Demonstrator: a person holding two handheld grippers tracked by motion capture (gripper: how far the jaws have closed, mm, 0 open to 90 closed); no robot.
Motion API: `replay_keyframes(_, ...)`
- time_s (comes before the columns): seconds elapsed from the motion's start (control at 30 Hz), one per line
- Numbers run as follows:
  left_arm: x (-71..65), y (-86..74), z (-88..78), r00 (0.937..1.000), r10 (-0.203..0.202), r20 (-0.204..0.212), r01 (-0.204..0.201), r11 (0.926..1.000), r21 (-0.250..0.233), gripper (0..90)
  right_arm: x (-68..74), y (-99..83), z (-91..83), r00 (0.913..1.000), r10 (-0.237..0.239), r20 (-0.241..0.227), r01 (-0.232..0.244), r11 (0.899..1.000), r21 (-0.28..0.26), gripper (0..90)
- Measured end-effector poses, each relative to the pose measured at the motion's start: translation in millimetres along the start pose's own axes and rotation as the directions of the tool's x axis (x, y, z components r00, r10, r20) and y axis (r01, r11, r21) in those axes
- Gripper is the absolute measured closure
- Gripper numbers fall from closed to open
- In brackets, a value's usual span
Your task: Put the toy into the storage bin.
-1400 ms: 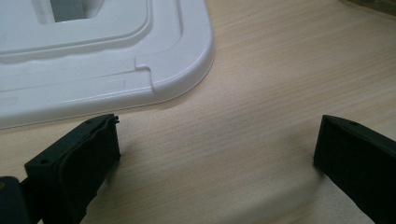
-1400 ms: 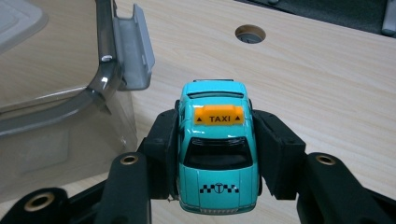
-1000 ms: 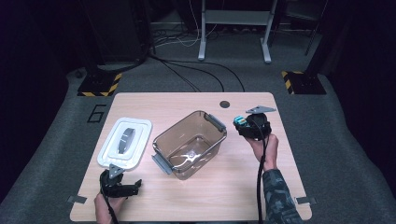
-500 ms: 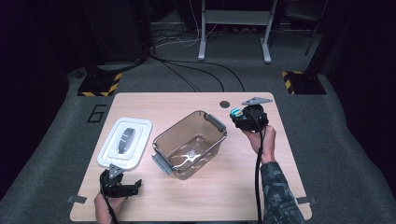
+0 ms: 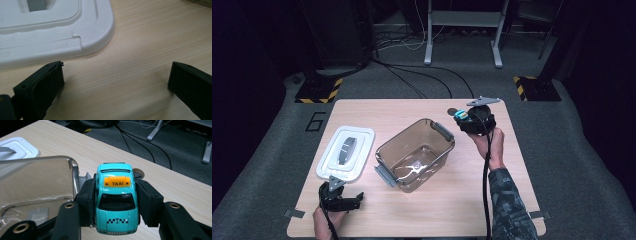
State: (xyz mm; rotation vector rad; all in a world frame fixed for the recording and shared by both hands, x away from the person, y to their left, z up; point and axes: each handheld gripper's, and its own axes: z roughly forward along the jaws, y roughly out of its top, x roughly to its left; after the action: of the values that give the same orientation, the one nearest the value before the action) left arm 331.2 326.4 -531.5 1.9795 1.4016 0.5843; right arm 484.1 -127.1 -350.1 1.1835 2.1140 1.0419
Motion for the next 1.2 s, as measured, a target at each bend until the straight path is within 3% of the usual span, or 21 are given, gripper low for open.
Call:
replay_keyframes(0.63,0.0,0.0,0.0,1.0000,0.000,0.000,0.000,1.0000,0.000,0.0,23.2,26.1,5.4,0.9976,-0.047,-0.051,0.046,0.999,-0.010,52.7)
replay_keyframes(0.77,0.0,0.0,0.0,1.0000,0.000,0.000,0.000,1.0000,0.000,0.0,27.1,29.8,6.0,0.9952,-0.075,-0.064,0.074,0.997,-0.010,52.7)
replay_keyframes(0.8,0.0,0.0,0.0,1.0000,0.000,0.000,0.000,1.0000,0.000,0.0,29.0,30.7,6.2,0.9958,-0.061,-0.068,0.061,0.998,-0.008,52.8)
replay_keyframes(0.97,0.0,0.0,0.0,1.0000,0.000,0.000,0.000,1.0000,0.000,0.0,34.0,34.7,7.7,0.9923,-0.093,-0.081,0.093,0.996,-0.010,52.8)
replay_keyframes(1.2,0.0,0.0,0.0,1.0000,0.000,0.000,0.000,1.0000,0.000,0.0,44.4,38.7,11.3,0.9902,-0.095,-0.102,0.097,0.995,0.010,52.8)
